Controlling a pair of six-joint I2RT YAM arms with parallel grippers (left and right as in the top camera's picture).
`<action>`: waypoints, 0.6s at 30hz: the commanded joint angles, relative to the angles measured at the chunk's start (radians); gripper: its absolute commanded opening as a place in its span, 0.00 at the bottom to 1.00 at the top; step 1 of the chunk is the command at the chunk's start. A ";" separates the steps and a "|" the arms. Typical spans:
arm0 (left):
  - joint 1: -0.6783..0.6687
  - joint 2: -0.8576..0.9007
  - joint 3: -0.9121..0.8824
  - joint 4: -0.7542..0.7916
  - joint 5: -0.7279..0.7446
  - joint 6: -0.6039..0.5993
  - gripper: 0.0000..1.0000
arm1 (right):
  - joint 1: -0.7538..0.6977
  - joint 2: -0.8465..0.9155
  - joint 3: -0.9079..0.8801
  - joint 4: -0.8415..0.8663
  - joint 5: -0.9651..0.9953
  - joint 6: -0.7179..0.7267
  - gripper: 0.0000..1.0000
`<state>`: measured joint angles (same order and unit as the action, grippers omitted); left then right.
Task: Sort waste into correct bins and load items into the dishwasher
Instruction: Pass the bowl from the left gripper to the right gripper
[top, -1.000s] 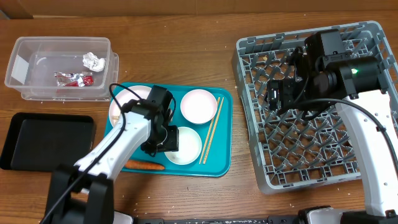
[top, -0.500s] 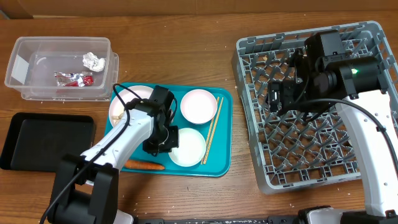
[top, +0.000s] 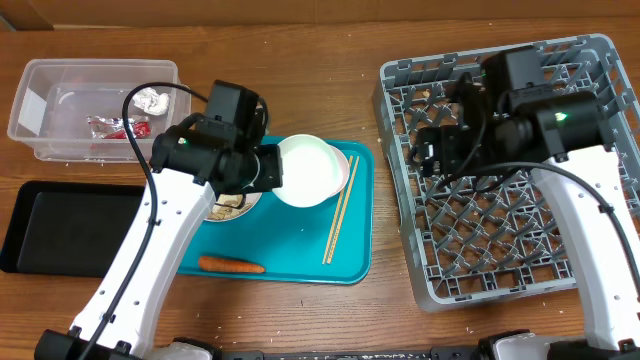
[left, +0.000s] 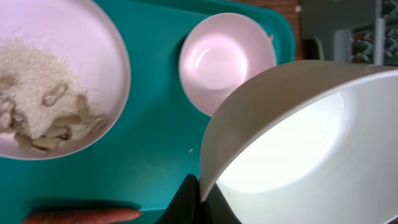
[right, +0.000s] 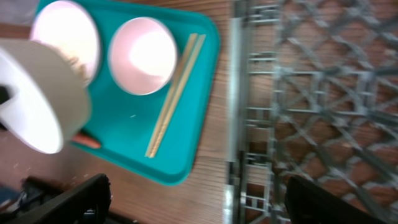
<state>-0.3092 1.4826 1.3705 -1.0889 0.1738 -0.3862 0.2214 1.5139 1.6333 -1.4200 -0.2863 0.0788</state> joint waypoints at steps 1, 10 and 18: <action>-0.049 0.000 0.032 0.025 0.049 -0.005 0.04 | 0.072 0.003 0.009 0.016 -0.052 0.011 0.87; -0.098 0.000 0.099 0.053 0.056 -0.041 0.04 | 0.156 0.033 0.009 0.063 0.001 0.172 0.62; -0.138 0.001 0.098 0.084 0.055 -0.064 0.04 | 0.255 0.055 0.009 0.101 0.002 0.188 0.62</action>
<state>-0.4194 1.4834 1.4448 -1.0245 0.2039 -0.4213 0.4362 1.5669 1.6333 -1.3495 -0.2806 0.2440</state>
